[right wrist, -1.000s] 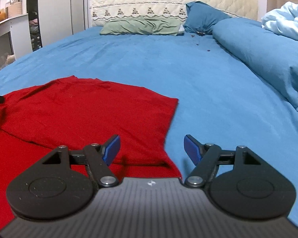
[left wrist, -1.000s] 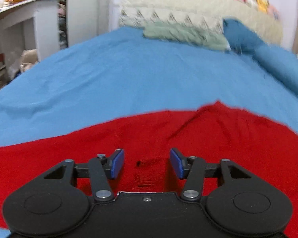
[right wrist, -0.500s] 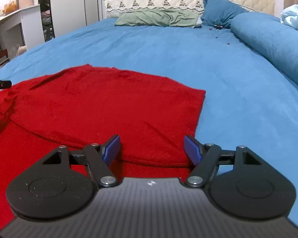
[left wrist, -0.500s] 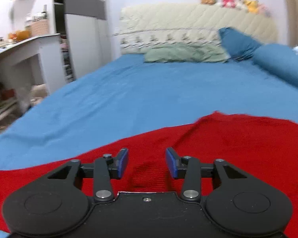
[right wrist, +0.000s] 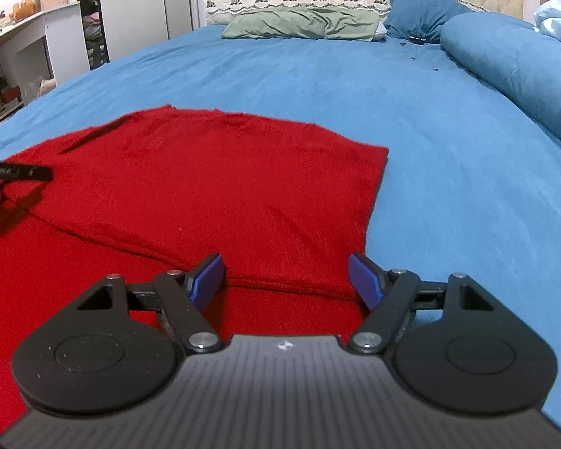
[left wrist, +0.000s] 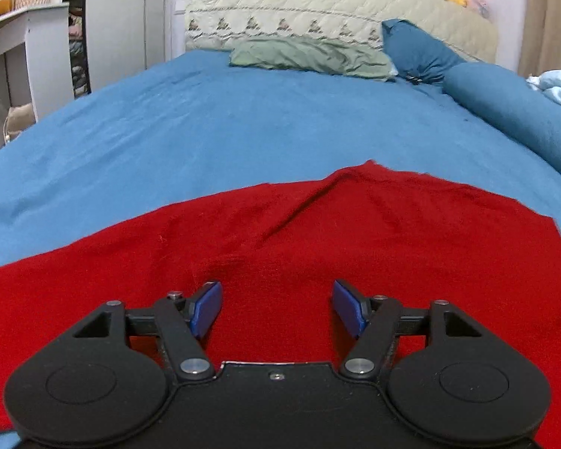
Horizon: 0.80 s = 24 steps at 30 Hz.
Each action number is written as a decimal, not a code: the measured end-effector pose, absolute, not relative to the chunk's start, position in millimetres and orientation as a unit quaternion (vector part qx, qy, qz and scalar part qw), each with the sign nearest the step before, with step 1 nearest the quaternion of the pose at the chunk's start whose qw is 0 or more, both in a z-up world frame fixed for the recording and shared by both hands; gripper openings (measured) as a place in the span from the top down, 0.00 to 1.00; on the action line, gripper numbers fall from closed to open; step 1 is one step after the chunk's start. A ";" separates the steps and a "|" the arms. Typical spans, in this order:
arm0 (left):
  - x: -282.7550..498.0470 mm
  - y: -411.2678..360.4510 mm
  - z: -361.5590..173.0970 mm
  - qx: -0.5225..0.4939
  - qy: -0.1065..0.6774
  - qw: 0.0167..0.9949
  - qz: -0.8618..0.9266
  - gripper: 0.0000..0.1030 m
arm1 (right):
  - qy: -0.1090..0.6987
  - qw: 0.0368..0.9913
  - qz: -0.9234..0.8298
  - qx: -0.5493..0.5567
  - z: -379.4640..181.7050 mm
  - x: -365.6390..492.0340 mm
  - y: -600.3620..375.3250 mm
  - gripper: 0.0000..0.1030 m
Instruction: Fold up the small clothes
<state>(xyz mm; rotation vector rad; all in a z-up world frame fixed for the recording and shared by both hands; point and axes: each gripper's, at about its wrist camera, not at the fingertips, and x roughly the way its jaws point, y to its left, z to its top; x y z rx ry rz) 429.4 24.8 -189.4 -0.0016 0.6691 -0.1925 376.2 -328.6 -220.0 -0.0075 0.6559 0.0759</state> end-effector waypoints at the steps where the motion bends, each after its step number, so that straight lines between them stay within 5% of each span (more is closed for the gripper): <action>1: 422.9 24.7 -189.0 -0.003 0.326 0.940 -0.100 0.28 | 0.312 0.949 0.037 -0.002 -214.4 379.2 -327.6 0.12; 16: 414.4 19.4 -201.1 0.008 0.343 0.935 -0.088 0.25 | 0.336 0.940 0.012 0.060 -221.7 492.9 -344.5 0.10; 22: 387.9 22.2 -140.7 -0.010 0.323 0.945 -0.052 0.25 | 0.295 0.954 0.035 0.044 -174.4 446.4 -323.9 0.06; 24: 373.0 28.4 -113.2 -0.013 0.311 0.950 -0.036 0.15 | 0.282 0.958 0.043 0.040 -151.2 427.6 -311.2 0.00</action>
